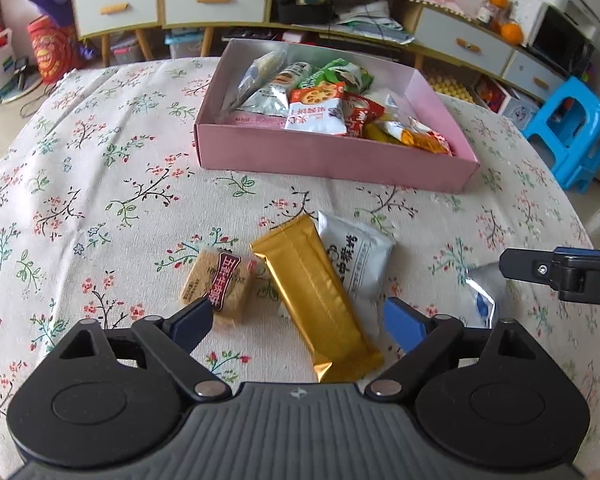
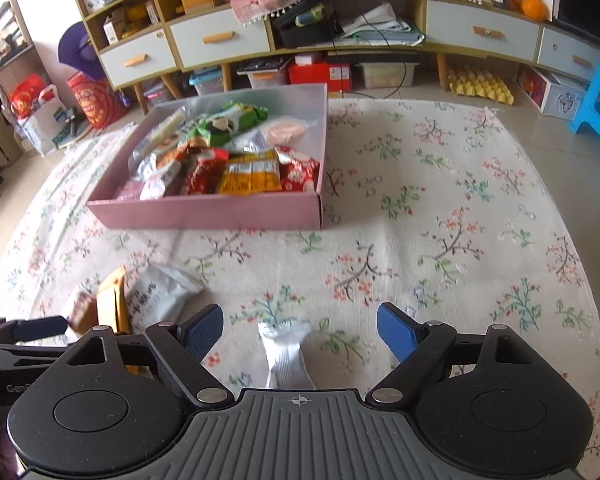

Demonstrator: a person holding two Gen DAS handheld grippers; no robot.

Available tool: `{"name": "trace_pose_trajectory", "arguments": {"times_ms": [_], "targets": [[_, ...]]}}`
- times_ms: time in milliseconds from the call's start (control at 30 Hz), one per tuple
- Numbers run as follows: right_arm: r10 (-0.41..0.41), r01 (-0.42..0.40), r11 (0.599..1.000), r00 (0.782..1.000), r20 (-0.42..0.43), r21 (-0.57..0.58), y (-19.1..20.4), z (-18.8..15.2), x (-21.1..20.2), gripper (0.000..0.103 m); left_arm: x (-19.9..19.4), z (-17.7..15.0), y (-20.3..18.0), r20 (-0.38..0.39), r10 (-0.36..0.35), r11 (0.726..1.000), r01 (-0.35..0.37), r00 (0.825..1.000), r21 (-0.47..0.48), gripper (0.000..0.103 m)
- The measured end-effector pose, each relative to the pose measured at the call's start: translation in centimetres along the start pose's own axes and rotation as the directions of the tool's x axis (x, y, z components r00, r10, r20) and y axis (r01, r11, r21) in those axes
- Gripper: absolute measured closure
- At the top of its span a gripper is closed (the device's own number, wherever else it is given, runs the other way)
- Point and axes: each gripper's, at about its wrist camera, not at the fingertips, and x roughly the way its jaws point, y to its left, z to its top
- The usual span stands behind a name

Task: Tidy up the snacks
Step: 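Move the left tool to the gold bar while the right tool approaches the silver candy, then grasp the gold bar with the left tool while the right tool grasps the silver candy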

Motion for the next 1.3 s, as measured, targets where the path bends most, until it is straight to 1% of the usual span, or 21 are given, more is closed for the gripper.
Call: {"name": "trace_pose_trajectory", "arguments": {"times_ms": [133, 200, 333, 433, 533, 567, 600, 667, 700, 733, 800, 833, 867, 1000, 1067, 1133, 1167, 1200, 1233, 1267, 1300], "targets": [[-0.014, 0.013, 0.999, 1.0, -0.023, -0.033, -0.1, -1.0, 0.5, 0.017, -0.4, -0.6, 0.3, 0.018, -0.004, 0.999, 0.003, 1.0, 0.043, 0.027], [-0.021, 0.019, 0.999, 0.999, -0.035, -0.048, -0.2, -1.6, 0.8, 0.017, -0.6, -0.9, 0.5, 0.02, -0.007, 0.999, 0.006, 1.0, 0.047, 0.038], [-0.022, 0.019, 0.998, 0.998, -0.051, -0.057, -0.4, -2.4, 1.2, 0.017, -0.9, -1.3, 0.7, 0.031, -0.038, 0.999, 0.037, 0.999, 0.032, 0.046], [-0.003, -0.001, 0.998, 0.999, -0.052, -0.065, -0.5, -2.9, 1.3, 0.017, -0.8, -1.6, -0.1, 0.046, -0.064, 0.996, 0.061, 0.997, 0.067, 0.051], [0.008, -0.011, 0.996, 0.999, -0.042, -0.088, -0.2, -3.2, 1.5, 0.017, -0.4, -1.8, -0.8, 0.026, -0.082, 0.993, 0.079, 0.996, 0.083, 0.058], [0.011, -0.014, 0.996, 0.999, -0.041, -0.09, -0.1, -3.3, 1.6, 0.017, -0.3, -1.9, -1.0, 0.014, -0.088, 0.992, 0.086, 0.996, 0.089, 0.062], [0.014, -0.017, 0.996, 0.999, -0.039, -0.092, 0.0, -3.4, 1.6, 0.017, -0.1, -2.0, -1.2, -0.004, -0.096, 0.991, 0.096, 0.995, 0.094, 0.07], [0.016, -0.019, 0.995, 0.999, -0.034, -0.099, 0.3, -3.5, 1.7, 0.017, 0.0, -2.2, -1.5, -0.016, -0.089, 0.99, 0.09, 0.996, 0.106, 0.073], [0.015, -0.018, 0.994, 0.999, -0.03, -0.106, 0.4, -3.6, 1.7, 0.017, 0.0, -2.3, -1.5, -0.018, -0.088, 0.989, 0.089, 0.996, 0.118, 0.077], [0.015, -0.018, 0.993, 1.0, -0.025, -0.114, 0.6, -3.7, 1.7, 0.017, -0.2, -2.4, -1.4, -0.022, -0.091, 0.987, 0.093, 0.996, 0.128, 0.079], [0.019, -0.02, 0.99, 1.0, -0.011, -0.142, 0.9, -4.0, 1.7, 0.017, -0.4, -2.5, -1.0, -0.034, -0.107, 0.985, 0.11, 0.994, 0.13, 0.089], [0.019, -0.019, 0.987, 1.0, -0.003, -0.158, 1.1, -4.1, 1.7, 0.017, -0.5, -2.7, -0.6, -0.042, -0.114, 0.985, 0.119, 0.993, 0.129, 0.091], [0.019, -0.017, 0.984, 1.0, 0.006, -0.175, 1.3, -4.3, 1.7, 0.017, -0.7, -2.9, -0.2, -0.049, -0.123, 0.983, 0.128, 0.991, 0.13, 0.095], [0.033, -0.026, 0.974, 0.999, 0.028, -0.224, 1.8, -5.2, 2.0, 0.017, -1.4, -3.8, 1.6, -0.061, -0.138, 0.978, 0.146, 0.989, 0.15, 0.098], [0.039, -0.03, 0.971, 0.999, 0.032, -0.237, 1.9, -5.7, 2.2, 0.017, -1.9, -4.2, 2.5, -0.062, -0.139, 0.977, 0.147, 0.988, 0.155, 0.098], [0.05, -0.035, 0.969, 0.997, 0.055, -0.244, 1.9, -6.0, 2.2, 0.017, -2.3, -4.4, 3.4, -0.053, -0.144, 0.979, 0.15, 0.988, 0.139, 0.096], [0.054, -0.038, 0.969, 0.997, 0.059, -0.246, 1.9, -6.0, 2.1, 0.017, -2.3, -4.4, 3.6, -0.043, -0.148, 0.981, 0.153, 0.988, 0.121, 0.092], [0.057, -0.041, 0.969, 0.997, 0.059, -0.245, 1.9, -6.0, 2.1, 0.017, -2.4, -4.3, 3.7, -0.032, -0.15, 0.983, 0.153, 0.988, 0.106, 0.082], [0.061, -0.045, 0.969, 0.996, 0.059, -0.243, 1.8, -6.0, 2.1, 0.017, -2.4, -4.1, 3.6, -0.024, -0.153, 0.983, 0.154, 0.988, 0.096, 0.076], [0.062, -0.046, 0.97, 0.996, 0.06, -0.24, 1.7, -6.0, 2.2, 0.017, -2.5, -4.0, 3.4, -0.011, -0.158, 0.983, 0.158, 0.987, 0.091, 0.065], [0.06, -0.043, 0.971, 0.996, 0.063, -0.237, 1.7, -6.0, 2.2, 0.017, -2.5, -3.9, 3.1, 0.004, -0.163, 0.983, 0.162, 0.987, 0.09, 0.058]]}}
